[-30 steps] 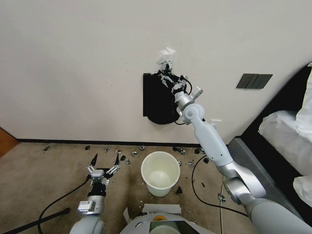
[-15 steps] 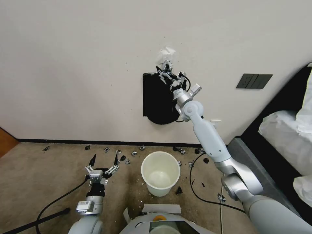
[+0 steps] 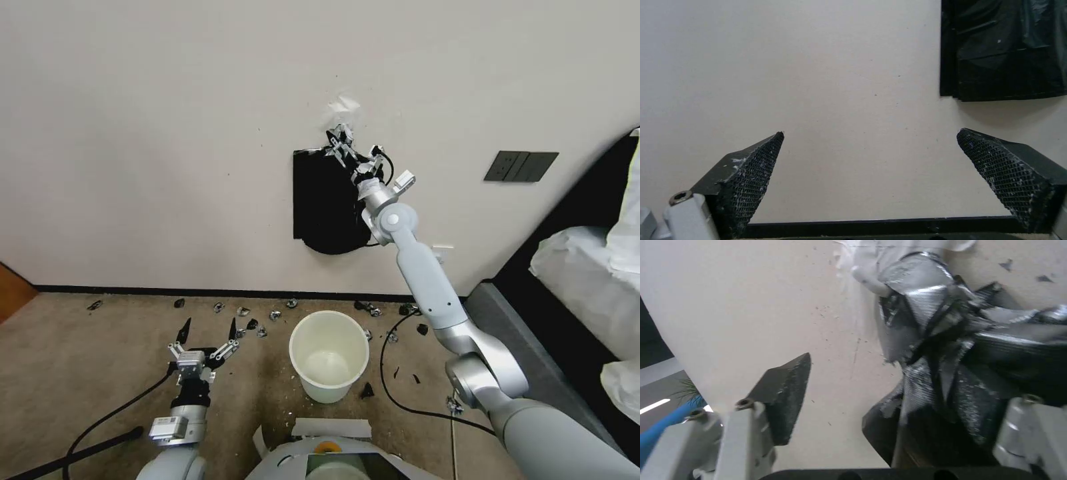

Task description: Place a trash bag onto the trash bin.

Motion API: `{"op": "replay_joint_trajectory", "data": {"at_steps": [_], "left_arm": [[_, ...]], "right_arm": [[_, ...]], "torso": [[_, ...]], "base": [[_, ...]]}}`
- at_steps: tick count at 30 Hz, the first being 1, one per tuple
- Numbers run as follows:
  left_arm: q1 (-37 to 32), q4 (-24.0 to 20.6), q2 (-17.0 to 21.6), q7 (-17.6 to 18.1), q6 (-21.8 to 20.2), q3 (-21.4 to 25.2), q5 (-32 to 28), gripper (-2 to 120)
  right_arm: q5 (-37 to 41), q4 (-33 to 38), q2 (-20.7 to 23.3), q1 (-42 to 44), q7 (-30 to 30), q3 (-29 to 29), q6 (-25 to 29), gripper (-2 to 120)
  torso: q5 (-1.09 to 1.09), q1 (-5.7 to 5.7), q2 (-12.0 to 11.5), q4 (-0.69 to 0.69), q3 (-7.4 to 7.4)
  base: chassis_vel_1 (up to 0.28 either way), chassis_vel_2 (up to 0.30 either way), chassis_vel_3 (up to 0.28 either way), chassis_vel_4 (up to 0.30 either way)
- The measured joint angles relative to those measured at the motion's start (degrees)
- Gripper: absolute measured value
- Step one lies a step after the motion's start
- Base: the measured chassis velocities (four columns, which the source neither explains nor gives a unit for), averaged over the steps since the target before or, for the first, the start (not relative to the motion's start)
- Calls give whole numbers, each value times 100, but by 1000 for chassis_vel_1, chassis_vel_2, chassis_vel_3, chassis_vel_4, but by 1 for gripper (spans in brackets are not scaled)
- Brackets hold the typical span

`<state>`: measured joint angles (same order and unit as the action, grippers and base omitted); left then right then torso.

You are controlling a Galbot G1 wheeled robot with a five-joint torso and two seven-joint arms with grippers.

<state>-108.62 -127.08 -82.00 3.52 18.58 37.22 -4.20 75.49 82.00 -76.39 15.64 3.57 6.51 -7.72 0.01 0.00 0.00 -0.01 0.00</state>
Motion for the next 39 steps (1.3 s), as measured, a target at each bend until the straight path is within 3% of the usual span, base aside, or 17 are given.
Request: {"op": "replay_joint_trajectory", "data": {"at_steps": [18,27,39], "left_arm": [[60,31,-24,32,-3,-4,11,100],[69,47,-41,35,-7,-7,8,100],[65,53,-58,37,-4,-50,-20,100]], "right_arm": [[-107,-167,-48,-13,108,113,160,1],[-233,24,15,179,314,34,341,0],[-563,893,529,919,1226,-264,827,0]], "torso": [[-1,0,0,1,0],[0,0,0,1,0],[0,0,0,0,-1]], "base": [[0,0,0,0],[0,0,0,0],[0,0,0,0]]}}
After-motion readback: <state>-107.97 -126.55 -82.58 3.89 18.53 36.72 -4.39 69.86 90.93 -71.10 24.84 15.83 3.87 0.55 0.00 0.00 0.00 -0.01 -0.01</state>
